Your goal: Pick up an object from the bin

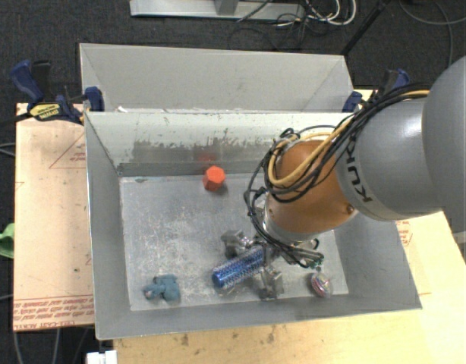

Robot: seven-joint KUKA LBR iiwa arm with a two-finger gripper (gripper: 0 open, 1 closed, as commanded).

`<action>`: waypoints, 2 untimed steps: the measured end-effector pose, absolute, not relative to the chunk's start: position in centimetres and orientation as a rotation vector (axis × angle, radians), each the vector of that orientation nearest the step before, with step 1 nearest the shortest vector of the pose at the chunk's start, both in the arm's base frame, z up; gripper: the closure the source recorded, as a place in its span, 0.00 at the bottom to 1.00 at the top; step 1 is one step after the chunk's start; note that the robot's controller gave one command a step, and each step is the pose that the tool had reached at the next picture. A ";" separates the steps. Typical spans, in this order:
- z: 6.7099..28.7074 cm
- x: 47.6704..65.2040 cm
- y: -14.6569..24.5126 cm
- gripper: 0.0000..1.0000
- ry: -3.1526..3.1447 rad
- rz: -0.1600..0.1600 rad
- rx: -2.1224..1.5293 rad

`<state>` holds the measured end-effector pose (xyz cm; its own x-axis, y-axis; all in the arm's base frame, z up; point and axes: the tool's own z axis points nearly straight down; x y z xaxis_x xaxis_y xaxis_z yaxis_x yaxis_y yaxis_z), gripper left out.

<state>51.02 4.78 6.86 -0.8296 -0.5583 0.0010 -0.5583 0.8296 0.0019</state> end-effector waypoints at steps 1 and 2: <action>6.8 51.0 4.8 0.00 -3.005 -0.002 0.916; 6.8 51.0 4.8 1.00 -3.004 -0.002 0.917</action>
Offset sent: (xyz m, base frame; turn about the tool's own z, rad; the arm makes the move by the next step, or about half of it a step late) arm 0.0000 0.0000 0.0000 0.0000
